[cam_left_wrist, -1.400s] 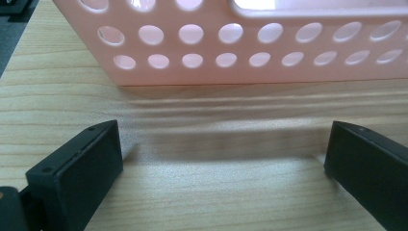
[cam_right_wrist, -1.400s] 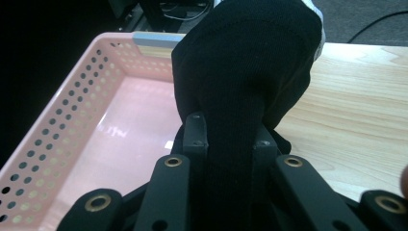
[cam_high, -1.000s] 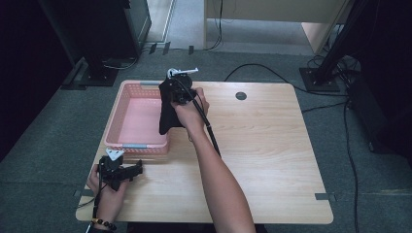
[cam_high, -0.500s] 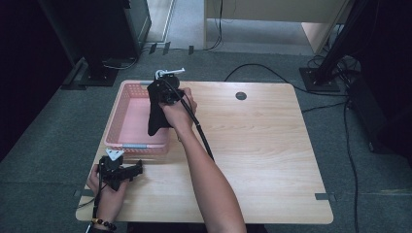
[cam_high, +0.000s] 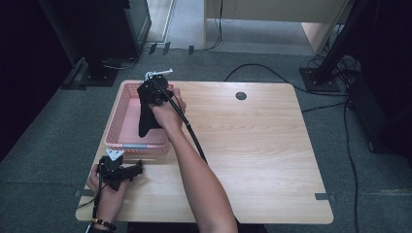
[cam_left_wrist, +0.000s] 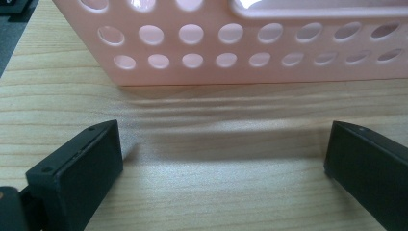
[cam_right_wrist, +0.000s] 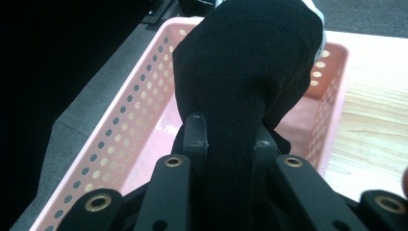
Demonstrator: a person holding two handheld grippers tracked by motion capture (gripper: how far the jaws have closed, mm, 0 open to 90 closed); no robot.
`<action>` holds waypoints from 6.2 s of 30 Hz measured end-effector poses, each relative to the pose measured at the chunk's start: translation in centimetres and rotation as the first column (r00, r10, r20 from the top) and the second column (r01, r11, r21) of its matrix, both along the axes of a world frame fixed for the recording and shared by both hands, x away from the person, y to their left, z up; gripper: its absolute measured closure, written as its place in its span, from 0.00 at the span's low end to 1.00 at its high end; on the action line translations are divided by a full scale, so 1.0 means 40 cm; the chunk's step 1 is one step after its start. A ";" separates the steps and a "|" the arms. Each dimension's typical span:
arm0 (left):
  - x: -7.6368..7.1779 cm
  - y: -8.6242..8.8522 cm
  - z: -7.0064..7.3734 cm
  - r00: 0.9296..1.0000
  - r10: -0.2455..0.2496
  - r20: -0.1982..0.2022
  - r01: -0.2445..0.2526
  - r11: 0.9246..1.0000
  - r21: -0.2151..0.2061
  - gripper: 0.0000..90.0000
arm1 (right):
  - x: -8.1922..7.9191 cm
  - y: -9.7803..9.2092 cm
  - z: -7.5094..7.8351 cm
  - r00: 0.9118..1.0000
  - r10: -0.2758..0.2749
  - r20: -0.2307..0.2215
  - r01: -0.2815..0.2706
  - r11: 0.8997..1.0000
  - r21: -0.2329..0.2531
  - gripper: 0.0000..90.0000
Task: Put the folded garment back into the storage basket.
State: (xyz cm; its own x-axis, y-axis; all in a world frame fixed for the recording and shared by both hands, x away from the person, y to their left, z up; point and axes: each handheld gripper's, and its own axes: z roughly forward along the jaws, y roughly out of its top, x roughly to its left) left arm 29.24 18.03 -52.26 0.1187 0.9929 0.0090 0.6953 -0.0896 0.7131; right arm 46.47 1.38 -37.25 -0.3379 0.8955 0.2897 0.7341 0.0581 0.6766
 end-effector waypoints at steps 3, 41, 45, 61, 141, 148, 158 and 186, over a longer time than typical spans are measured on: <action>0.000 0.000 0.000 1.000 0.001 0.000 -0.001 1.000 0.000 0.00 | 0.002 0.014 -0.004 1.000 0.005 -0.002 -0.005 1.000 -0.001 0.85; 0.000 0.000 0.000 1.000 0.000 0.001 0.000 1.000 0.001 0.00 | 0.046 0.141 -0.176 0.998 -0.001 -0.064 -0.004 0.997 -0.073 0.83; 0.000 0.000 0.000 1.000 0.001 0.000 -0.001 1.000 -0.001 0.00 | 0.050 0.145 -0.195 0.997 0.003 -0.080 -0.010 0.996 -0.091 0.81; 0.000 0.000 0.000 1.000 -0.001 0.001 0.001 1.000 0.002 0.00 | 0.042 0.139 -0.186 0.991 0.100 -0.084 -0.109 0.987 -0.114 0.00; 0.000 -0.001 0.000 1.000 0.003 0.002 -0.003 1.000 -0.002 0.00 | -0.067 -0.337 -0.277 0.991 -0.129 -0.038 0.125 0.987 -0.097 0.00; 0.000 -0.001 -0.001 1.000 0.002 0.003 -0.002 1.000 -0.002 0.00 | -0.085 -0.357 -0.325 0.988 -0.140 -0.059 0.132 0.983 -0.131 0.00; 0.000 -0.001 -0.001 1.000 0.002 0.003 -0.002 1.000 -0.003 0.00 | -0.124 -0.374 -0.355 0.988 -0.151 -0.024 0.143 0.968 -0.206 0.00; 0.000 0.000 0.000 1.000 0.001 0.001 -0.001 1.000 -0.001 0.00 | -0.193 -0.494 -0.373 0.978 -0.204 0.045 0.208 0.940 -0.269 0.00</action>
